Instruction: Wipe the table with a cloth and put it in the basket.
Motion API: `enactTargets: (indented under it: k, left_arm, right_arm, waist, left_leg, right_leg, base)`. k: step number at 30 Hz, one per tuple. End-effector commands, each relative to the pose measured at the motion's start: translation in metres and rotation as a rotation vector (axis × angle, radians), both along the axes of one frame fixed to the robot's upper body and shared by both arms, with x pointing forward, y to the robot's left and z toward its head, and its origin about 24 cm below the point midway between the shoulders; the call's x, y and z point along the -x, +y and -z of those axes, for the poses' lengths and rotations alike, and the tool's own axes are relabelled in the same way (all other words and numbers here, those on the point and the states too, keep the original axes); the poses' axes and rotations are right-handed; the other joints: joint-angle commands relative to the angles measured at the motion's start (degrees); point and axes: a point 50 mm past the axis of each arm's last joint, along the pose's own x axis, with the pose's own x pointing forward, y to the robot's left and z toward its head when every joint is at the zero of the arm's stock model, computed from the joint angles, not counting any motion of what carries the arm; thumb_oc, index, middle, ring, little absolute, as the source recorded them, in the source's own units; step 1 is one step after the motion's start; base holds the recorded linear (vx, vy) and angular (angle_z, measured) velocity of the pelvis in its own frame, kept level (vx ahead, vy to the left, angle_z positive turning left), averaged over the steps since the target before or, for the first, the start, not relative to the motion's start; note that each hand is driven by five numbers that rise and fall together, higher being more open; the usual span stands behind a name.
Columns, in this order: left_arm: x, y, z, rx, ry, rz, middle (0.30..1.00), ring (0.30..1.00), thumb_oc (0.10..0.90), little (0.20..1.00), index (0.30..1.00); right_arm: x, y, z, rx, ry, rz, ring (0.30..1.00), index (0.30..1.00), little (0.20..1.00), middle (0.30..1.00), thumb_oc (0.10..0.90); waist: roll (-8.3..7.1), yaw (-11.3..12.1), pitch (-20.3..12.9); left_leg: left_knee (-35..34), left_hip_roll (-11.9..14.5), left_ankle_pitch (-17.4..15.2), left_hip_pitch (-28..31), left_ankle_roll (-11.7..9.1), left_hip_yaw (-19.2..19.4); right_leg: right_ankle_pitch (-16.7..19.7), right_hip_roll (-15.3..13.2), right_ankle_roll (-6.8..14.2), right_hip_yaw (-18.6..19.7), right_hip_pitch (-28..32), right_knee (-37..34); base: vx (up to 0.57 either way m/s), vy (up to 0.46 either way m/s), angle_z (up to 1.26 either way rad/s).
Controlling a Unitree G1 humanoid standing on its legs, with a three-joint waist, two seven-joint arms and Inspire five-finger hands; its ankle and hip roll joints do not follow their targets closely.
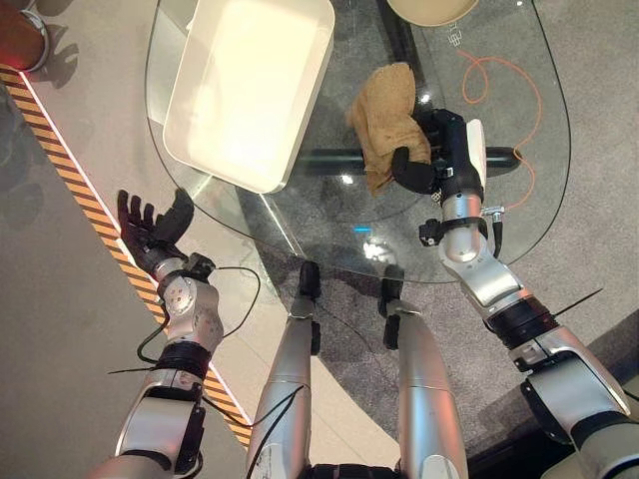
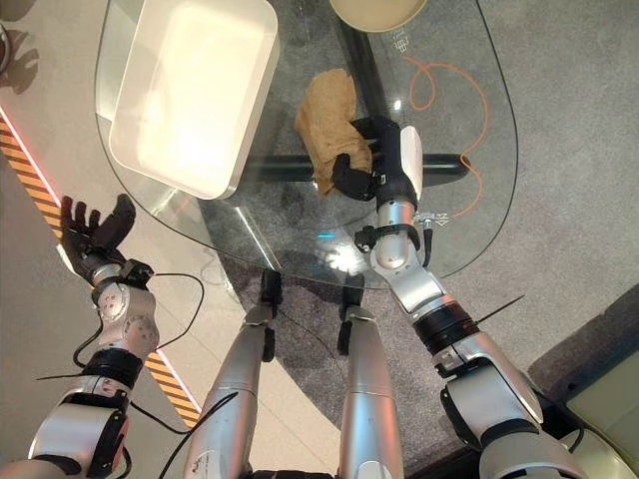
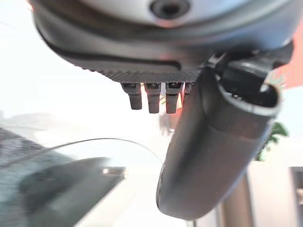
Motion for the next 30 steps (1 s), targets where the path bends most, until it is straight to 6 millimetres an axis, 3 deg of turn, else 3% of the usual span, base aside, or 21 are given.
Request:
enactTargets:
  k: [1,9,13,22,30]
  left_arm:
    - [0.015,0.026,-0.041,-0.121,-0.191,-0.149,0.900,0.900,0.800,0.900,0.900]
    - [0.019,-0.007,-0.084,-0.310,-0.347,-0.104,0.900,0.900,0.800,0.900,0.900]
    - [0.022,-0.023,-0.104,-0.374,-0.446,0.004,0.900,0.900,0.800,0.900,0.900]
    - [0.026,-0.049,-0.131,-0.428,-0.568,0.221,0.900,0.900,0.800,0.900,0.900]
    - [0.023,-0.070,-0.140,-0.380,-0.595,0.439,0.900,0.900,0.800,0.900,0.900]
  right_arm:
    - [0.028,0.020,-0.063,-0.115,-0.378,-0.114,0.300,0.300,0.200,0.300,0.100]
    - [0.039,0.018,-0.069,-0.131,-0.438,-0.127,0.300,0.300,0.200,0.300,0.100]
    - [0.046,0.018,-0.073,-0.140,-0.484,-0.139,0.300,0.300,0.200,0.300,0.100]
    - [0.058,0.020,-0.084,-0.132,-0.564,-0.180,0.300,0.300,0.200,0.300,0.100]
    - [0.069,0.024,-0.091,-0.129,-0.632,-0.223,0.300,0.300,0.200,0.300,0.100]
  waist:
    - [-0.43,0.20,-1.62]
    - [-0.33,0.23,-1.62]
    - [-0.32,0.17,-1.62]
    - [-0.12,-0.49,-1.62]
    - [-0.23,-1.36,-1.62]
  left_leg:
    - [3.00,-3.52,-3.96,1.44,4.19,4.46]
    - [2.91,-3.61,-4.14,1.17,4.26,4.34]
    - [2.76,-3.73,-4.27,1.33,4.37,4.31]
    - [3.09,-3.79,-4.58,1.36,4.55,4.63]
    - [2.87,-3.92,-4.74,2.01,4.61,4.95]
  right_leg:
    - [-1.61,3.45,-0.37,-1.88,3.23,-1.44]
    - [-1.56,3.51,-0.11,-1.79,3.14,-1.48]
    - [-1.43,3.46,0.09,-1.81,3.27,-1.59]
    - [-1.35,3.74,0.33,-1.24,3.12,-1.21]
    - [-1.16,4.15,0.51,-0.70,3.71,-1.62]
  base:
    - [0.00,0.000,0.00]
    - [0.00,0.000,0.00]
    - [0.00,0.000,0.00]
    - [0.00,0.000,0.00]
    - [0.00,0.000,0.00]
